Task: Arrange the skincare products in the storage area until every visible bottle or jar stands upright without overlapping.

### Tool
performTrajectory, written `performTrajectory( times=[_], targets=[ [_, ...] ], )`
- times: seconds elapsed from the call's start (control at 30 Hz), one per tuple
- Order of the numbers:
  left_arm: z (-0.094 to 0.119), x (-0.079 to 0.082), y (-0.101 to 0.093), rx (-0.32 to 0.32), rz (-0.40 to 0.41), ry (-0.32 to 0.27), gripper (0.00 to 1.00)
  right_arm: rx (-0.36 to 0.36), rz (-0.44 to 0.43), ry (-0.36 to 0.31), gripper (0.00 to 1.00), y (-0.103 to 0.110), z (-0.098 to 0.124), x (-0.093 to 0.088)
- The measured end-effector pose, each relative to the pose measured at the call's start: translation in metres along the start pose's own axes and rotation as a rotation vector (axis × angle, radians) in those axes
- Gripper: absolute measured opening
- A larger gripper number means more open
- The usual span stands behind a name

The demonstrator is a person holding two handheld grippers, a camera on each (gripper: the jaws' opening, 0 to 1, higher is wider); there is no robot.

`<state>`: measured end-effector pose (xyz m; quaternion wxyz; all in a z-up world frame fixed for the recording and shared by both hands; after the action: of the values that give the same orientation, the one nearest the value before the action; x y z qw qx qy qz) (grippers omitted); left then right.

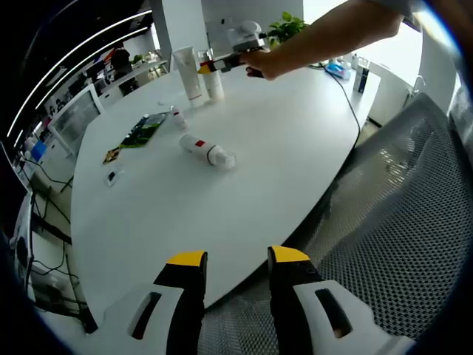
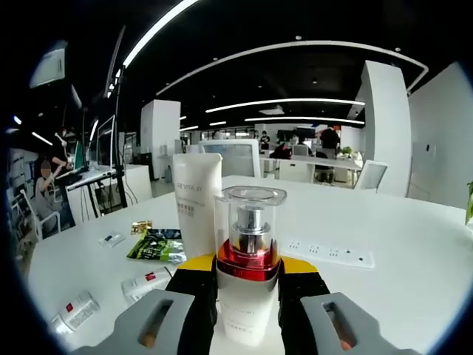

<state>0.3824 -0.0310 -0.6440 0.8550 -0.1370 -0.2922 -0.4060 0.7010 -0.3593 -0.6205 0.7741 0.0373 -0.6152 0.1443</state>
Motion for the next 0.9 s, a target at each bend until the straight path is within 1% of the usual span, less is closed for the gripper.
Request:
performTrajectory(
  times=[0.07,0.17,0.23,0.37,0.43,0.53,0.63,0.73,0.9],
  targets=[
    [0.0000,-0.0005,0.0004,0.003,-0.001,0.002,0.30,-0.003,-0.005,-0.010,0.25,-0.0006,-0.0001,0.0002],
    [0.0000,-0.0006,0.0011,0.005,-0.002,0.002,0.30,-0.012,-0.007,-0.006,0.26,-0.0014,-0.0004,0.0002],
    [-0.0001,-0.0009,0.0013,0.005,-0.002,0.004,0.30,-0.012,-0.031,0.003,0.26,-0.0015,-0.0006,0.0002],
    [-0.0002,-0.0008,0.0012,0.005,-0.003,0.004,0.30,-0.001,-0.050,0.023,0.27,-0.0016,-0.0011,0.0005],
    [-0.0003,-0.0010,0.0015,0.006,-0.005,0.005,0.30,0.016,-0.070,0.026,0.28,-0.0019,-0.0014,-0.0008],
    [-0.0005,-0.0016,0.0009,0.005,-0.009,0.009,0.30,0.024,-0.058,0.049,0.37,-0.0022,-0.0005,-0.0029],
    [-0.0004,-0.0014,0.0008,0.004,-0.009,0.008,0.30,0.042,-0.056,0.049,0.36,-0.0016,0.0012,-0.0031],
    [-0.0006,-0.0020,0.0003,0.002,-0.013,0.012,0.30,0.063,-0.050,0.065,0.36,-0.0003,0.0014,-0.0052],
    [-0.0005,-0.0021,0.0006,0.003,-0.014,0.015,0.29,0.075,-0.039,0.085,0.37,-0.0002,0.0071,-0.0090]
  ],
)
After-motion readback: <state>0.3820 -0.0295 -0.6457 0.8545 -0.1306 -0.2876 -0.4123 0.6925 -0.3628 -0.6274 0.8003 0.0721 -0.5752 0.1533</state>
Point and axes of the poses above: the point that each gripper's makers call its tool centre point, and the gripper's own axes: z roughly backward along the fingers, y roughly to its left, x roughly out of its top, the point moved 1 cm from there along z, roughly backward along the fingers, and after that the axes turned 7 degrees about z, right-handed, at the moved point
